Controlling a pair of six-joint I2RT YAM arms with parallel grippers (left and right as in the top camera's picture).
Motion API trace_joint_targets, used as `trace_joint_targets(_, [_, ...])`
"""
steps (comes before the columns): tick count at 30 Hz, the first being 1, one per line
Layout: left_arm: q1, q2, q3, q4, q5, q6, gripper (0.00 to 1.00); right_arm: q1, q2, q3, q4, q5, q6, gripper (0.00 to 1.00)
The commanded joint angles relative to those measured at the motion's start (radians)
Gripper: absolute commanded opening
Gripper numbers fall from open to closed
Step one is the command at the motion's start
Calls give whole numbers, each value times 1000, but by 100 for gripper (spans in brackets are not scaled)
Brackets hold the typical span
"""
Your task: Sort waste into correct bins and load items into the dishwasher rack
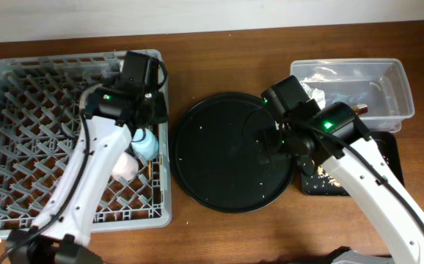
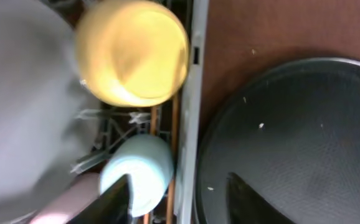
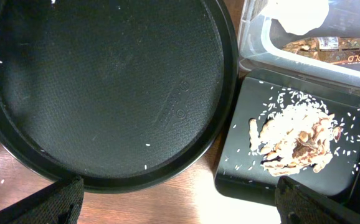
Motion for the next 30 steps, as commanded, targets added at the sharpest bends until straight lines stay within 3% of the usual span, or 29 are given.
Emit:
trace_joint_targets(1, [-1,39,-103,77,95,-3,42,-4,-1,-5,1,2,5,99])
trace_joint_targets(6, [-1,65,-199,207,102,-4,42,-4,-1,-5,1,2,5,99])
trace_joint_targets(9, [-7,66,-218,204,102,-3,31,-4,-1,-5,1,2,5,99])
trace_joint_targets(13, [-26,75,-267,254,98,-3,25,-4,-1,-5,1,2,5,99])
trace_joint_targets(18, [-27,75,-267,216,99,-3,0,-4,-1,-5,1,2,5,99])
trace_joint_targets(30, [-28,75,-267,134,103,-3,1,-4,-1,-5,1,2,5,99])
